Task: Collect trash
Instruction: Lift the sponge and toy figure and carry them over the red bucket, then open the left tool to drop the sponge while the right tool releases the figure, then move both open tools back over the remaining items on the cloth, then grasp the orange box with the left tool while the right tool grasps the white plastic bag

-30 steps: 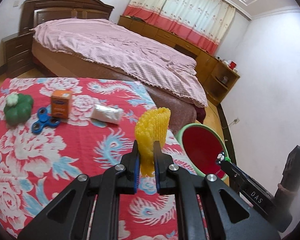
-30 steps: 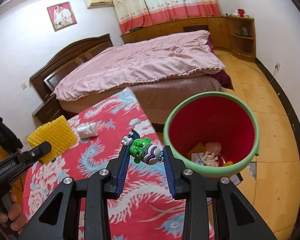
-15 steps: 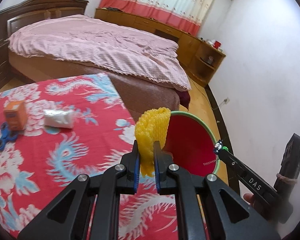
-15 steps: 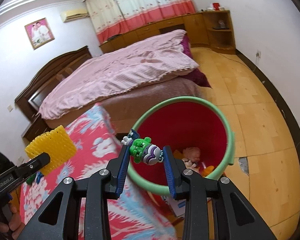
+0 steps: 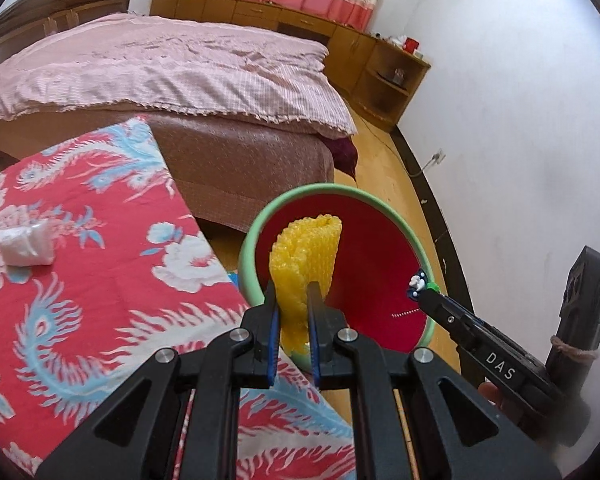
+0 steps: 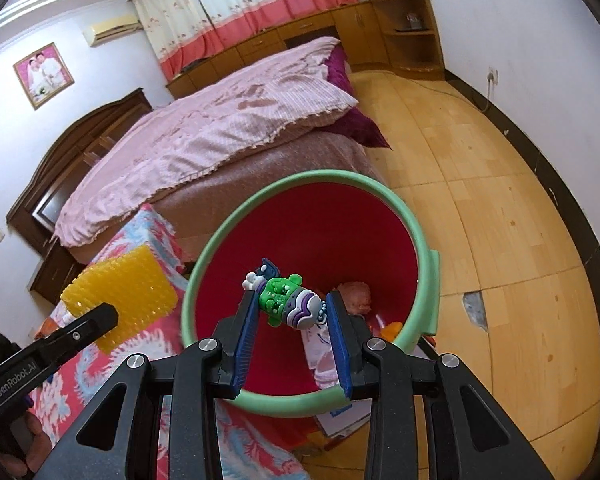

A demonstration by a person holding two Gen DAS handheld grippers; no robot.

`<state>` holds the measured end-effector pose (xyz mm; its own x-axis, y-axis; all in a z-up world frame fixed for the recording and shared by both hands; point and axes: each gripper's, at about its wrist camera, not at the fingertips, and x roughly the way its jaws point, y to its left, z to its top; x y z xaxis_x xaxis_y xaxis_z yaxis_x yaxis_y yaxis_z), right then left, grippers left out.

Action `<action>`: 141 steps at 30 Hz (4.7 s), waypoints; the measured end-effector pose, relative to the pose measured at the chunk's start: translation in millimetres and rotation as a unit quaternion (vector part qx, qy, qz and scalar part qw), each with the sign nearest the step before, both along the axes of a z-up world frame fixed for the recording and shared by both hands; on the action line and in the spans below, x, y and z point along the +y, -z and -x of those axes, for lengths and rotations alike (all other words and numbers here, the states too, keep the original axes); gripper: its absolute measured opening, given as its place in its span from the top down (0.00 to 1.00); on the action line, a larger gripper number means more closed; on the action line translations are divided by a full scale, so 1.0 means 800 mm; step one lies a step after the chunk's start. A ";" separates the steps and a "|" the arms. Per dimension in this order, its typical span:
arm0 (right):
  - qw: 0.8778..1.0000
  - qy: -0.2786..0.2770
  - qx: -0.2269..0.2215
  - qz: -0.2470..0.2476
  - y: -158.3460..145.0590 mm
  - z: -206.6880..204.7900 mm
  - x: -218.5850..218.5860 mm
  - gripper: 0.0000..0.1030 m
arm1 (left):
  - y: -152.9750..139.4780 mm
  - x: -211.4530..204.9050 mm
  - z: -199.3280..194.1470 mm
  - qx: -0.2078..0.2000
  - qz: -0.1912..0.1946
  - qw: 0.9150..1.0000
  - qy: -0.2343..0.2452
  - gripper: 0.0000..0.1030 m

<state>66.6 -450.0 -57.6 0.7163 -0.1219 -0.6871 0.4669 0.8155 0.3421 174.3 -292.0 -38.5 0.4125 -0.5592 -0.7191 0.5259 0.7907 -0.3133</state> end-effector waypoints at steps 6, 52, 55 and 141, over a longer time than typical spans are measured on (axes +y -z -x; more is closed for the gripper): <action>1.000 0.005 0.004 -0.007 0.007 -0.003 -0.011 0.66 | 0.014 -0.018 -0.004 0.019 -0.008 1.000 0.016 0.89; 0.997 -0.058 -0.041 0.026 -0.071 0.025 0.116 0.27 | -0.065 0.182 0.045 -0.033 0.008 0.989 -0.141 0.50; 0.996 -0.070 -0.043 0.030 -0.075 0.021 0.131 0.27 | -0.068 0.201 0.042 -0.036 0.009 0.987 -0.157 0.49; 0.974 -0.195 0.070 0.092 0.044 -0.288 0.366 0.22 | -0.006 0.422 -0.136 -0.034 0.003 0.942 -0.333 0.52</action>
